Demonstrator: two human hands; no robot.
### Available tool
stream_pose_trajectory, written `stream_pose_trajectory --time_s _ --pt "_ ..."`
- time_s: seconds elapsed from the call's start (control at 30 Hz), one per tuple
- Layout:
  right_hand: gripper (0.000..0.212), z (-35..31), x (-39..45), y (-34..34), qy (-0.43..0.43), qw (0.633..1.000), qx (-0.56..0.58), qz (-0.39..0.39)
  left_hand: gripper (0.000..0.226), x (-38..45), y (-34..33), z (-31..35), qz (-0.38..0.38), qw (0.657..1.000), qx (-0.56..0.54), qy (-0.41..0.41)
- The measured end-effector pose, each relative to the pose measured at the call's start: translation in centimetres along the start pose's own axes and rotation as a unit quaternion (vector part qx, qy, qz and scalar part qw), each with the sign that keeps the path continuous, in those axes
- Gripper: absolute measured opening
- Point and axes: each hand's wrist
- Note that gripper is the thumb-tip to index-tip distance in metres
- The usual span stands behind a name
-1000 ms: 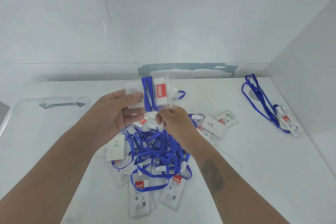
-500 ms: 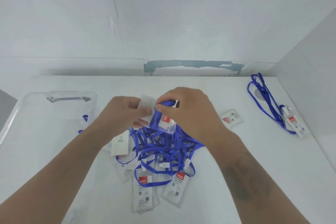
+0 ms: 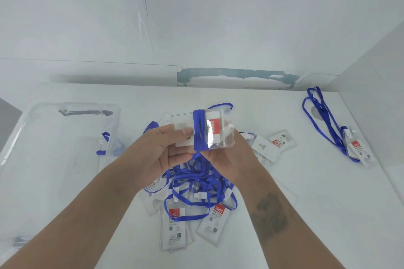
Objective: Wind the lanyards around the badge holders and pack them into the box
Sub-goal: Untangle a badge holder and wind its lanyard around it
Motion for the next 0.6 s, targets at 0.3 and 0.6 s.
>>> stream_pose_trajectory --time_s 0.3,0.6 --pt "0.024 0.7 0.7 -0.7 0.046 0.969 -0.235 0.060 0.016 0.1 0.3 -0.2 0.129 0.991 0.000 -0.020" --pt "0.026 0.7 1.7 -2.1 0.013 0.930 -0.365 0.034 0.018 -1.1 3.3 2.4 0.121 0.969 0.199 -0.088"
Point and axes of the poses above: each hand's wrist, its own x-axis towards the middle knuckle, its own y-axis out of the back of the hand, z = x × y, and after that the axes turned 4 degrees about -x, right-handed
